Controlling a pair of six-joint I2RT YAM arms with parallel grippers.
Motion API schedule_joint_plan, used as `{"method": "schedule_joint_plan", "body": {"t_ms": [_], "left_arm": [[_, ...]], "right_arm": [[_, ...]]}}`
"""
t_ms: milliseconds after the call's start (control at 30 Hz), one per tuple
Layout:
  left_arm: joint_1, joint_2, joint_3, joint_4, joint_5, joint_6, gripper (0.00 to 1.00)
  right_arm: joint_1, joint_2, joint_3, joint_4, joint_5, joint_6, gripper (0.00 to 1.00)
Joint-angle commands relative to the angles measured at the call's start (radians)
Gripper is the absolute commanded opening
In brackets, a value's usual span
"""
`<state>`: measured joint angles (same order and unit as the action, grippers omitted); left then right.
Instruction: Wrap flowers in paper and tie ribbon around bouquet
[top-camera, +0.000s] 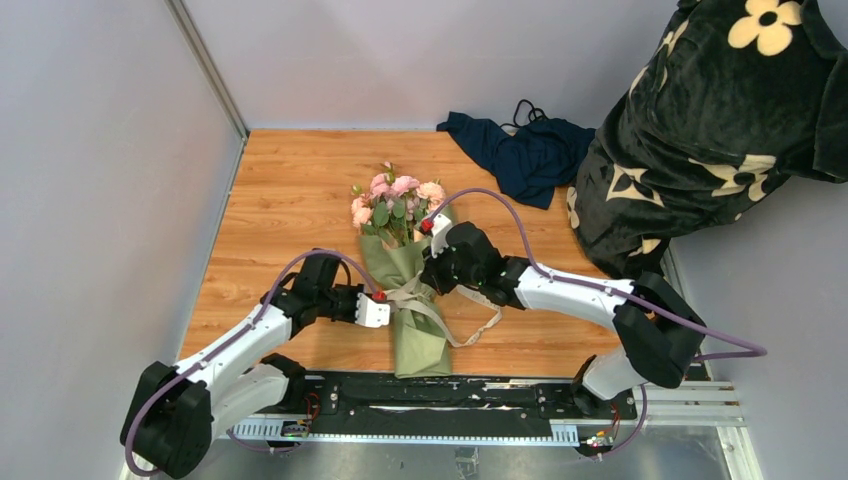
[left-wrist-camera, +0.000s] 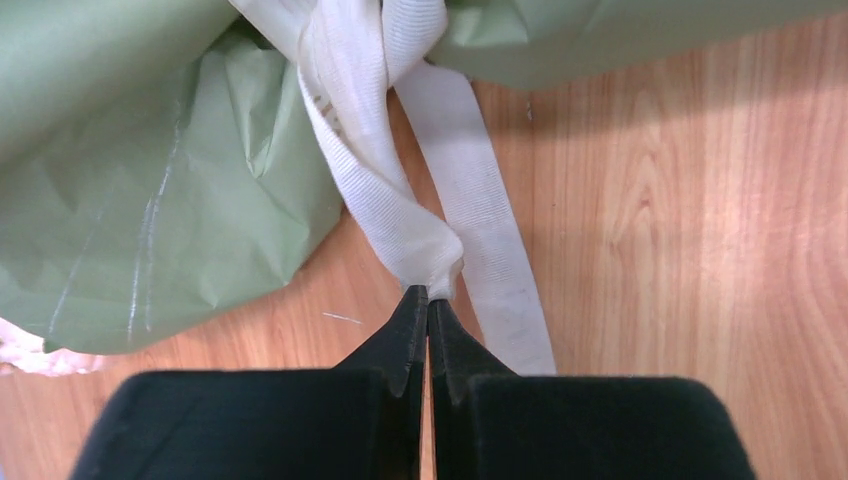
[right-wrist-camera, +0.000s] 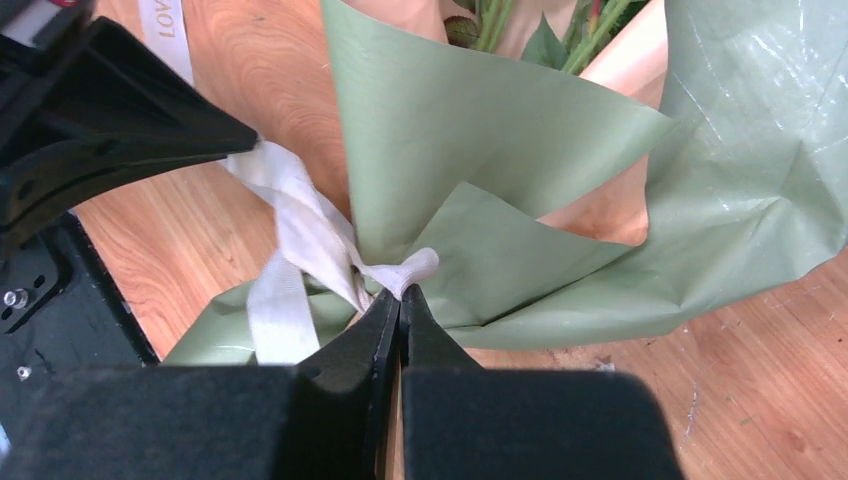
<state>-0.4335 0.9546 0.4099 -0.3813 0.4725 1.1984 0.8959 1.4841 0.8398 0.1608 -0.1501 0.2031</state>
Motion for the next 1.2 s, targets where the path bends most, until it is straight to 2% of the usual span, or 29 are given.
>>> {"method": "schedule_joint_plan", "body": {"t_ms": [0,100,233,300,367,433,467,500,567,667,833,1033,1167], "left_arm": [[0.013,0.018,-0.020,0.112,-0.029,0.063,0.06],[0.013,-0.001,-0.008,0.048,-0.026,0.109,0.33],[0.013,-0.075,0.051,-0.161,0.061,0.232,0.50],[0.013,-0.131,0.092,-0.227,0.132,0.235,0.57],[0.002,-0.174,0.131,-0.230,0.240,0.139,0.57],[-0.079,-0.178,0.159,-0.222,0.293,0.060,0.49],[-0.147,-0.159,0.171,-0.194,0.264,-0.012,0.47],[-0.202,-0.136,0.169,-0.096,0.207,-0.155,0.47],[-0.245,-0.061,0.166,0.026,0.164,-0.306,0.45],[-0.269,0.019,0.172,0.163,0.131,-0.383,0.40],[-0.337,0.101,0.155,0.314,0.056,-0.523,0.40],[-0.374,0.145,0.120,0.356,-0.023,-0.502,0.43],[-0.376,0.160,0.100,0.339,-0.025,-0.413,0.44]], "right_arm": [[0.005,-0.034,-0.025,0.002,-0.040,-0.030,0.00],[0.006,-0.026,-0.019,0.014,-0.080,-0.032,0.00],[0.006,-0.026,-0.013,0.015,-0.114,-0.032,0.00],[0.006,-0.030,-0.015,0.016,-0.127,-0.028,0.00],[0.006,-0.035,-0.020,0.019,-0.134,-0.025,0.00],[0.006,-0.041,-0.023,0.023,-0.135,-0.021,0.00],[0.006,-0.043,-0.024,0.023,-0.133,-0.022,0.00],[0.006,-0.046,-0.025,0.023,-0.131,-0.019,0.00],[0.005,-0.049,-0.027,0.023,-0.128,-0.015,0.00],[0.002,-0.053,-0.034,0.033,-0.120,-0.003,0.00],[-0.011,-0.041,-0.034,0.053,-0.136,0.020,0.00],[-0.015,-0.049,-0.061,0.078,-0.138,0.032,0.00],[-0.027,-0.056,-0.065,0.075,-0.137,0.035,0.00]]}}
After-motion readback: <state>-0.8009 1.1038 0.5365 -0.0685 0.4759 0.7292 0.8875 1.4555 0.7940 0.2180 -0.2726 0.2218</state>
